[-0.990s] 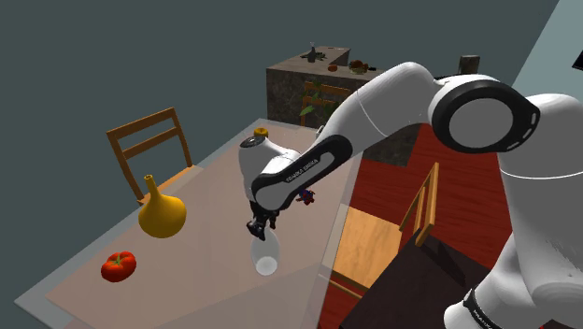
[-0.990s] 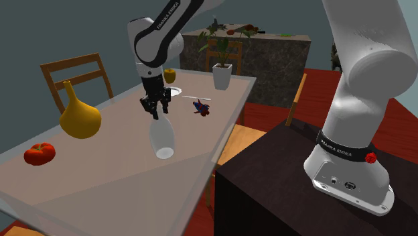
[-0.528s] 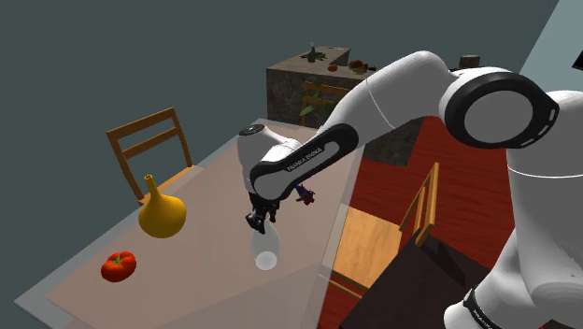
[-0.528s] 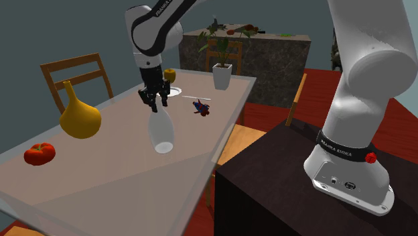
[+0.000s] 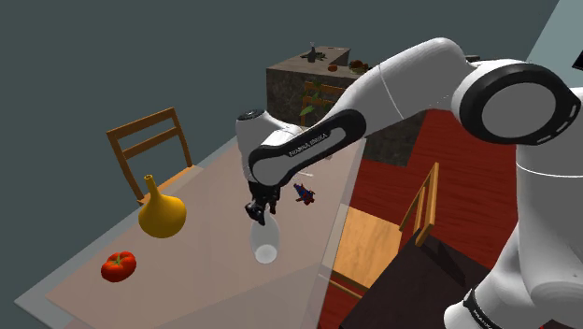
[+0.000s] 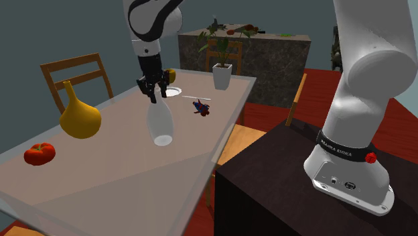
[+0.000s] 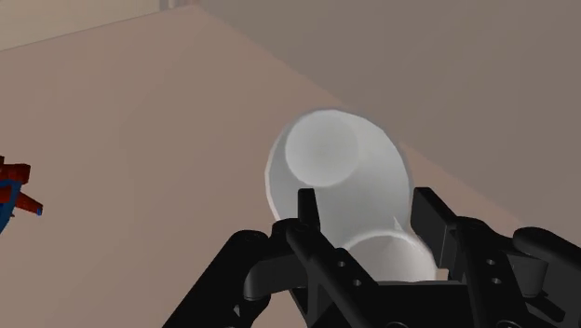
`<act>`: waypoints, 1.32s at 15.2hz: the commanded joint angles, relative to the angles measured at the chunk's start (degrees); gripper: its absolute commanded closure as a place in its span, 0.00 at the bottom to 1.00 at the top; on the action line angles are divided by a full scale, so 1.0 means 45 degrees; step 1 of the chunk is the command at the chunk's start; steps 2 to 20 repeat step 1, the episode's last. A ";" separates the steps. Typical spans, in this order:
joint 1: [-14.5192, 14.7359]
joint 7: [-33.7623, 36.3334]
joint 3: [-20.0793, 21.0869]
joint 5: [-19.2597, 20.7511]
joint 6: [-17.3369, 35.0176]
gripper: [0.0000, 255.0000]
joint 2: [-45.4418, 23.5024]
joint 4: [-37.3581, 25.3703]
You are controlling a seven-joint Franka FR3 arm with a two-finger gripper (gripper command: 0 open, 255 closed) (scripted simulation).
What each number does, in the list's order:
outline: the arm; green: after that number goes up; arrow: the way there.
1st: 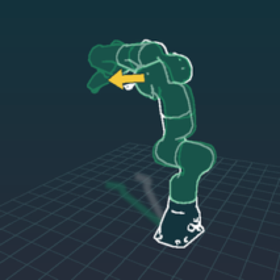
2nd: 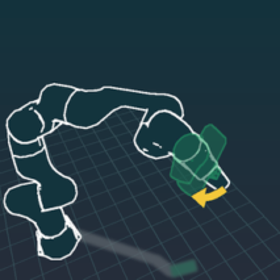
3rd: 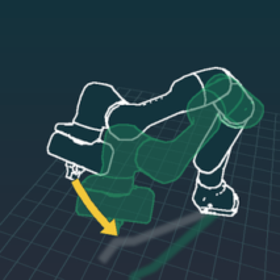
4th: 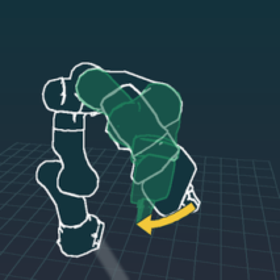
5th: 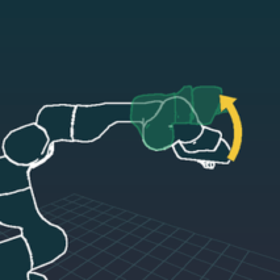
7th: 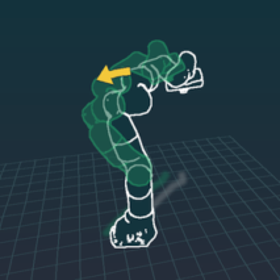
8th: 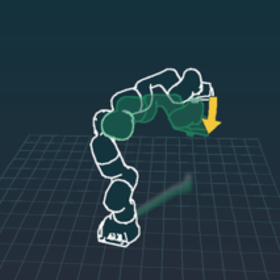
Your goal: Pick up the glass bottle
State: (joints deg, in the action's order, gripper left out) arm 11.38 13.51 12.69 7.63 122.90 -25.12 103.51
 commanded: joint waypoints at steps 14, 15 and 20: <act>0.0004 -0.0002 0.0018 -0.0025 -0.0125 1.00 0.0087 -0.0043; 0.0004 -0.0002 0.0018 -0.0025 -0.0125 1.00 0.0087 -0.0043; 0.0004 -0.0002 0.0018 -0.0025 -0.0125 1.00 0.0087 -0.0043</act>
